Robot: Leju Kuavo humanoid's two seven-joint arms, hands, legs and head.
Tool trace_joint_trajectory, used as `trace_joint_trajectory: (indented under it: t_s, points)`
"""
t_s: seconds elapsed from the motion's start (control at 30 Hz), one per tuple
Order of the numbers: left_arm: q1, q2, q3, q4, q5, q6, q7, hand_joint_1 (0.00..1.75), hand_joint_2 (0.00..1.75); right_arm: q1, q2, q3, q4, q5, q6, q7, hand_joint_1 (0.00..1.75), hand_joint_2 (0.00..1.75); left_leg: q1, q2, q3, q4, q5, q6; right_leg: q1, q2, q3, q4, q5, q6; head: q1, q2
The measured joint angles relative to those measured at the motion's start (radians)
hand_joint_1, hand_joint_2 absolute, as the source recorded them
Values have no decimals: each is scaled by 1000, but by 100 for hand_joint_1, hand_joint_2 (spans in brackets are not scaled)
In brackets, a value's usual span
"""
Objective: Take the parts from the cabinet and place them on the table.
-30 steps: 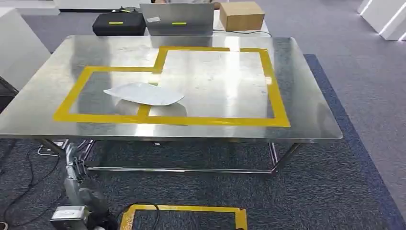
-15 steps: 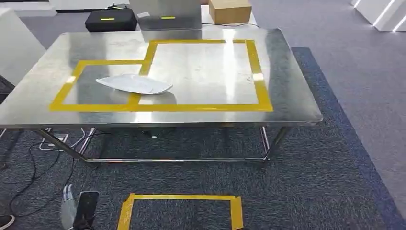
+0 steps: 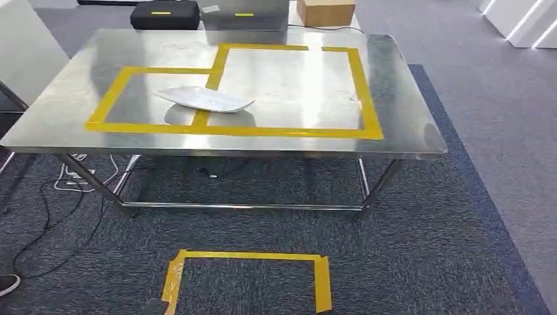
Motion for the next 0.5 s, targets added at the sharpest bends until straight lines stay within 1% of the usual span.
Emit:
trace_joint_trajectory:
  t_s: [0.03, 0.07, 0.1, 0.13, 0.17, 0.2, 0.23, 0.27, 0.3, 0.33, 0.4, 0.43, 0.47, 0.5]
  points:
    - [0, -3, -3, 2, -8, 0, 1, 0, 0, 0, 0, 0, 0, 3, 4, 0, 0, 0, -2, 1, -11, 0, 9, 3, 0, 0, -19, 75, -52, 2, 1, 0]
    - [0, -3, -8, 5, -18, -2, 0, 0, 0, 0, -1, 1, 0, 7, 8, 2, 0, 0, -6, 3, -24, 1, 19, 5, 0, 0, -36, 152, -91, 2, 2, 0]
    - [0, -2, -15, 7, -26, -3, -6, 0, 0, -1, -2, 2, 0, 12, 10, 5, 0, 0, -10, 4, -37, 2, 29, 7, 1, 0, -41, 203, -100, 1, 1, 0]
    - [0, -1, -20, 8, -31, -3, -17, 0, 0, -1, -2, 2, 0, 15, 11, 7, 0, 0, -14, 5, -48, 2, 37, 8, 1, 0, -27, 210, -80, -2, 1, 0]
    - [0, -2, -25, 8, -36, -1, -29, 0, 0, -2, -2, 2, 0, 18, 13, 8, 0, 0, -18, 5, -61, 3, 47, 9, 2, 0, 6, 180, -42, -7, 1, 0]
    - [-1, -2, -29, 8, -39, 3, -40, 0, 0, -3, -2, 3, -1, 21, 13, 9, 0, 0, -21, 4, -70, 3, 55, 9, 5, 0, 54, 118, -2, -13, 0, 0]
    - [-1, -2, -32, 8, -41, 8, -50, 0, 0, -3, -2, 4, -1, 23, 14, 9, 0, 0, -22, 4, -77, 3, 64, 8, 9, 1, 116, 26, 27, -23, 1, 0]
    - [-1, -3, -34, 8, -45, 13, -56, 0, 0, -3, -3, 6, -2, 26, 17, 8, 0, 0, -22, 3, -82, 4, 70, 7, 17, 0, 174, -62, 24, -35, 0, 0]
    - [-2, -4, -36, 9, -50, 16, -61, 0, 0, -3, -3, 10, -2, 27, 20, 6, 0, 0, -28, 4, -88, 7, 78, 1, 18, -1, 224, -138, 9, -39, 0, 0]
    - [-3, -4, -40, 9, -51, 18, -65, 0, 0, -2, -3, 11, -1, 29, 21, 6, 0, 0, -26, 5, -93, 7, 89, -3, 20, 0, 226, -152, 2, -34, -1, 0]
    - [-5, -6, -45, 11, -58, 18, -69, 0, 0, -2, -3, 11, -1, 31, 22, 3, 0, 0, -22, 7, -101, 5, 107, -13, 23, 1, 215, -152, 10, -36, 0, 0]
    - [-5, -6, -47, 13, -60, 18, -69, 0, 0, -1, -2, 11, 0, 31, 23, 3, 0, 0, -25, 6, -105, 8, 103, -19, 12, -2, 202, -163, 25, -44, 0, 0]
    - [-4, -5, -48, 14, -63, 18, -69, 0, 0, -3, -1, 12, 0, 32, 23, 1, 0, 0, -22, 0, -110, 24, 64, -30, 11, -7, 197, -163, 33, -51, -1, 0]
    - [-3, -5, -51, 15, -68, 16, -69, 0, 0, -4, -1, 13, 0, 32, 23, 0, 0, 0, -18, -1, -120, 75, 3, -38, 10, -8, 183, -162, 40, -58, -5, 0]
